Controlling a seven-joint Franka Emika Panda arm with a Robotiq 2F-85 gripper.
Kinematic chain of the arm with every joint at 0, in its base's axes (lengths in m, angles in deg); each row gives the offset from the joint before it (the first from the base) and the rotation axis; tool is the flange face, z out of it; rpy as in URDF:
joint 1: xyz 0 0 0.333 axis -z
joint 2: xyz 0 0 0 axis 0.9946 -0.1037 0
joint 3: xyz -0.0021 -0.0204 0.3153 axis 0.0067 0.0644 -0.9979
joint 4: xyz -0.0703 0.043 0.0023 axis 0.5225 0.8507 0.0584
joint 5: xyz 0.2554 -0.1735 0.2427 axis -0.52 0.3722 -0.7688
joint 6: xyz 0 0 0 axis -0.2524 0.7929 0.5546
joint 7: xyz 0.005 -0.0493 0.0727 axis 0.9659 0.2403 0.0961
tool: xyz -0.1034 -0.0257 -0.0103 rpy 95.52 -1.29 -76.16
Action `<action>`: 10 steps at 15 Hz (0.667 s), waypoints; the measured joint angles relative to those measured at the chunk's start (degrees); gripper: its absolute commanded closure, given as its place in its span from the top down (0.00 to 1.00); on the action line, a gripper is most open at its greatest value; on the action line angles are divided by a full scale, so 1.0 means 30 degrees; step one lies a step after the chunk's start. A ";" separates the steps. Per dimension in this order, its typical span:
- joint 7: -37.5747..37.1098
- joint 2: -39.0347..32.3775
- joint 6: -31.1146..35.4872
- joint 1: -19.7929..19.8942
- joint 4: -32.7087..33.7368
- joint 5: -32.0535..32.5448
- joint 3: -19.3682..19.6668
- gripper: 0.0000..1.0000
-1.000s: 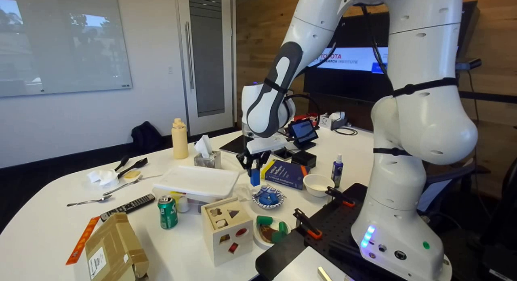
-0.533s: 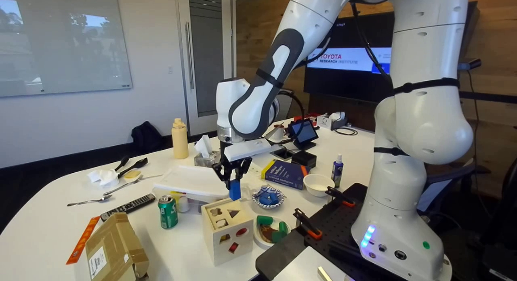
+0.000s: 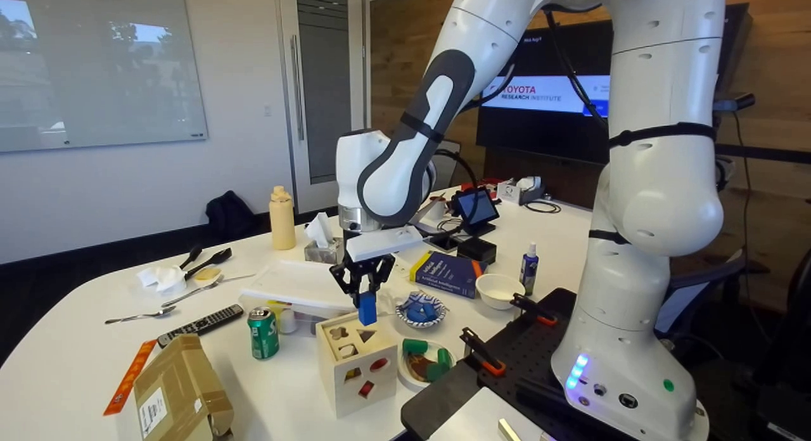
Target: Move the blue bock to the brown box
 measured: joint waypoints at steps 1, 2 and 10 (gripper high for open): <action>-0.0171 -0.0151 0.0000 0.0159 0.0053 0.0000 -0.0211 0.09; -0.0389 -0.0325 0.0000 0.0236 0.0113 0.0000 -0.0362 0.09; -0.1234 -0.2076 0.0233 0.0326 0.0933 0.0000 -0.0906 0.09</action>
